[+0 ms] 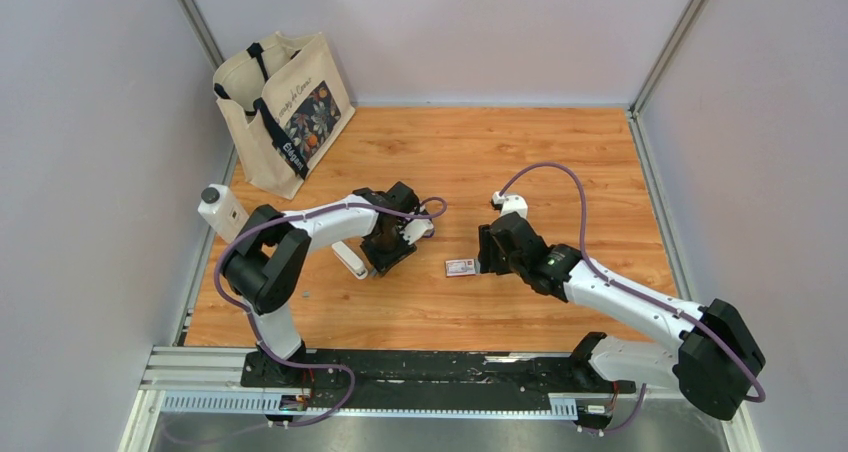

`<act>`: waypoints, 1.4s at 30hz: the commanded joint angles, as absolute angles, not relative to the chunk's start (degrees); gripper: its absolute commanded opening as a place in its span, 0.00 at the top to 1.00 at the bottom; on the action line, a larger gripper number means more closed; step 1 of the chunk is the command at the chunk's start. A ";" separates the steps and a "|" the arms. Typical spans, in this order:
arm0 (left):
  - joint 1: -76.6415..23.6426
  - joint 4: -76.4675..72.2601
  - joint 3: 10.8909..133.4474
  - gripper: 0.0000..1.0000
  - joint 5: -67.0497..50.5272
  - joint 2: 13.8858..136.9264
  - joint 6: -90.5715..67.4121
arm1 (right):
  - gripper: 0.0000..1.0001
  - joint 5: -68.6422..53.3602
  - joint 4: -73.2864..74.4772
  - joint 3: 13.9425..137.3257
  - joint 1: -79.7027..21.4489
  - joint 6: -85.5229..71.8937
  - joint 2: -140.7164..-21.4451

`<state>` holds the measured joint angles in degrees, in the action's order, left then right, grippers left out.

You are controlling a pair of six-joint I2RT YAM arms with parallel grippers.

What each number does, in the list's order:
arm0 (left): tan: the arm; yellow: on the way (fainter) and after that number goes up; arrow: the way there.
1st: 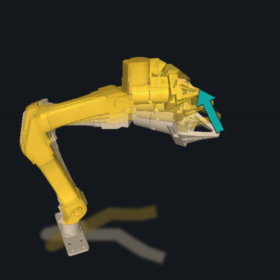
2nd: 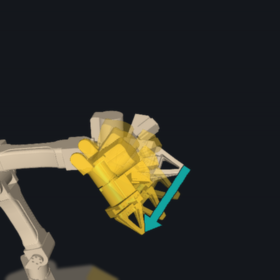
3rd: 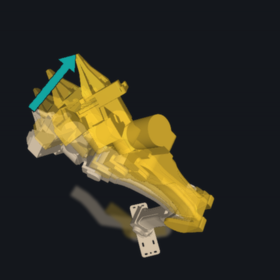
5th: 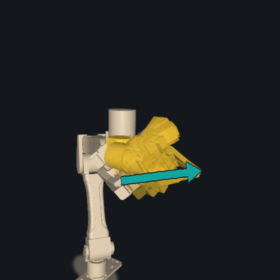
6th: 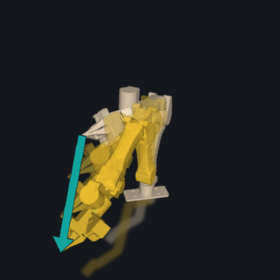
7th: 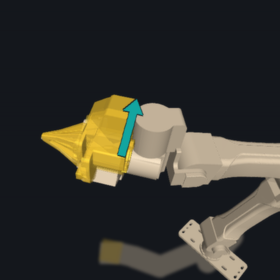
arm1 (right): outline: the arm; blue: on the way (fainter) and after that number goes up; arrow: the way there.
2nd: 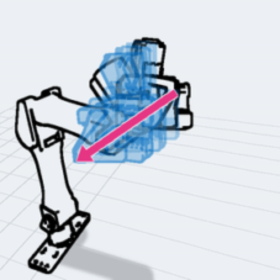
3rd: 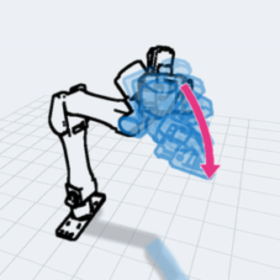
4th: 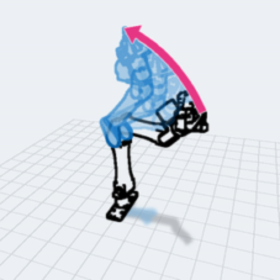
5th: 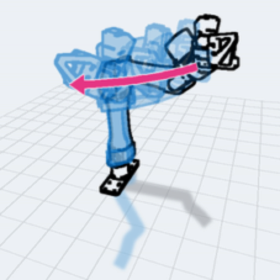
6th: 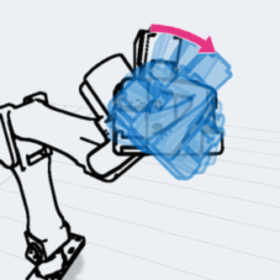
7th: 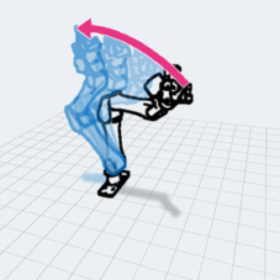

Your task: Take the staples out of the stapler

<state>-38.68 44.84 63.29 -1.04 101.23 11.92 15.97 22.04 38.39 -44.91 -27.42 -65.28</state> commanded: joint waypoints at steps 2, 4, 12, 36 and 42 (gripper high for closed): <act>-39.02 44.47 63.90 0.57 -2.37 102.30 10.55 | 0.46 16.96 19.60 39.11 -44.47 -26.98 -65.04; -38.94 44.47 63.20 0.60 -2.90 101.96 10.81 | 0.46 16.88 19.60 39.11 -44.56 -26.81 -65.13; -39.20 44.91 62.58 0.70 -4.39 101.34 10.99 | 0.46 16.88 19.69 39.38 -44.30 -26.54 -65.48; -32.88 59.18 101.61 0.88 -47.51 92.21 6.53 | 0.39 3.70 21.88 51.76 -44.21 -21.97 -56.79; -27.07 27.48 87.14 0.86 -67.75 85.35 -20.26 | 0.36 -6.93 18.90 56.07 -44.21 -22.23 -51.78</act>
